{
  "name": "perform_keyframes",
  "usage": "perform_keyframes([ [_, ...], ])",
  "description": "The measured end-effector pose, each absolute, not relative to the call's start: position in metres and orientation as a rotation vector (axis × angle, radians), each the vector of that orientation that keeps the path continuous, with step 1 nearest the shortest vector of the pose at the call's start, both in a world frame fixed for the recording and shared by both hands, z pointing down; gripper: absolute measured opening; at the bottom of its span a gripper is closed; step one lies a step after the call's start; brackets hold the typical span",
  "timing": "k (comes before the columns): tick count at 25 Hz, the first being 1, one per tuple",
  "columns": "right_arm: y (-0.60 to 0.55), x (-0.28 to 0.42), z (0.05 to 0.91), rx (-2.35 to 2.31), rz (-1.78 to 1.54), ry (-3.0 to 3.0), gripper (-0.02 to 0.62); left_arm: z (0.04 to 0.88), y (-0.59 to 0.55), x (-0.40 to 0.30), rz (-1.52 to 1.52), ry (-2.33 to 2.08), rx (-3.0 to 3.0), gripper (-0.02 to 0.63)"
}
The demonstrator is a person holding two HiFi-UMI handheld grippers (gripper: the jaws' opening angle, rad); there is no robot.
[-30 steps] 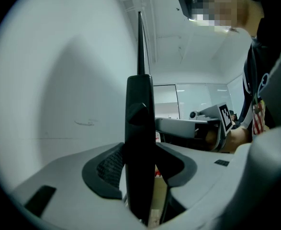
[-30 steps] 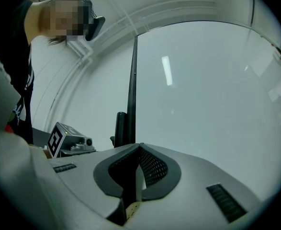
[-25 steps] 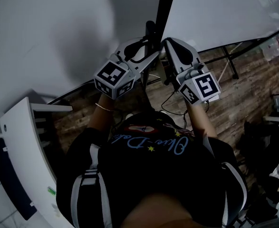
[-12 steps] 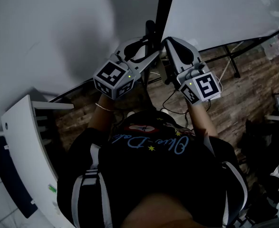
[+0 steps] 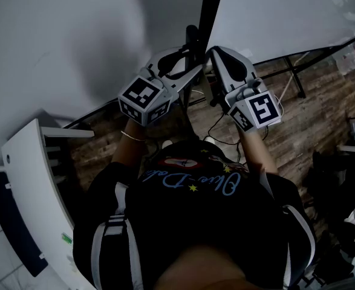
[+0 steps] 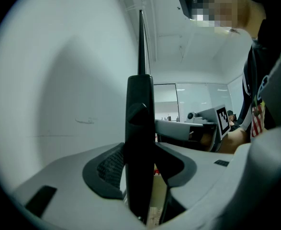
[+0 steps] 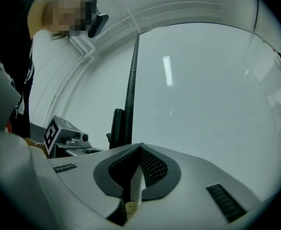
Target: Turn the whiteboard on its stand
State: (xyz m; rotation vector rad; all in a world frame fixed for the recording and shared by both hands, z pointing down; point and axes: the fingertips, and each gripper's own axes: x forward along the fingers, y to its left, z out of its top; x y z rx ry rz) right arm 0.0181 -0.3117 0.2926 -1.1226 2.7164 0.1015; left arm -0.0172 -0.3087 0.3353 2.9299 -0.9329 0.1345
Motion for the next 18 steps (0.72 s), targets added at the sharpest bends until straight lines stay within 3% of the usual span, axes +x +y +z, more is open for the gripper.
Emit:
perform_keyframes([
  [18,-0.3057,0.0145,0.2893,-1.127,0.120,2.736,0.017,0.3354,-0.3026,-0.0192,0.190,-0.947,2.926,0.192],
])
